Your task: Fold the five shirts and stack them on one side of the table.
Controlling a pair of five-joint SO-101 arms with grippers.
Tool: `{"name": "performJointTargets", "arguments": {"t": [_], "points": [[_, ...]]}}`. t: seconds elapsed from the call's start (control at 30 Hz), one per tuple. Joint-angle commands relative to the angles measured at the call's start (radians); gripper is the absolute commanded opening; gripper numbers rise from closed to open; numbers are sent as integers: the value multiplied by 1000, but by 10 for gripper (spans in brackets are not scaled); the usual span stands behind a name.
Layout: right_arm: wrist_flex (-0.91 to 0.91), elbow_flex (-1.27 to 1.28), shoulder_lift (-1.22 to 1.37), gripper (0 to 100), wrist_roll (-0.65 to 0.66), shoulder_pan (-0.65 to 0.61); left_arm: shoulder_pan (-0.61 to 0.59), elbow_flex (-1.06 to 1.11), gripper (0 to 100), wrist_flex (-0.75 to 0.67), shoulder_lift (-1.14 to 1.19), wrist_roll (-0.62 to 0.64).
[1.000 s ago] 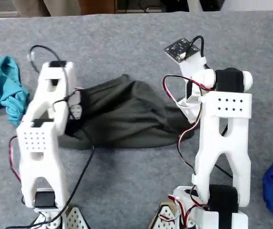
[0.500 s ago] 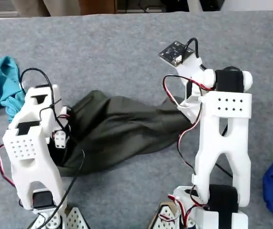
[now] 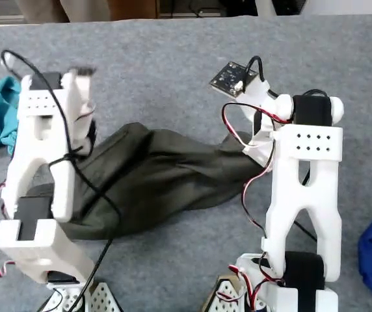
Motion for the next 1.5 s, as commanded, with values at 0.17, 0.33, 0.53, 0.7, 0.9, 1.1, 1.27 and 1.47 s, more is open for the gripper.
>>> {"name": "performJointTargets", "arguments": {"t": [0.17,0.33,0.53,0.7,0.9,1.1,1.27,1.47], "points": [[-29,18,-54,5,12,-10,112,-296,22,-160,285,244],[-91,107,-62,5,12,-10,106,-534,22,-137,515,296],[-201,191,-56,5,12,-12,158,-775,22,8,694,304],[-238,193,-54,5,12,-15,199,-810,22,81,794,311],[-256,196,-54,5,12,-16,166,-928,179,81,797,439],[-256,196,-54,5,12,-16,155,-1014,292,57,823,448],[-252,196,-54,5,12,-16,152,-1016,292,-5,944,384],[-247,197,-54,5,8,-16,140,-1017,169,-5,1001,381]]}}
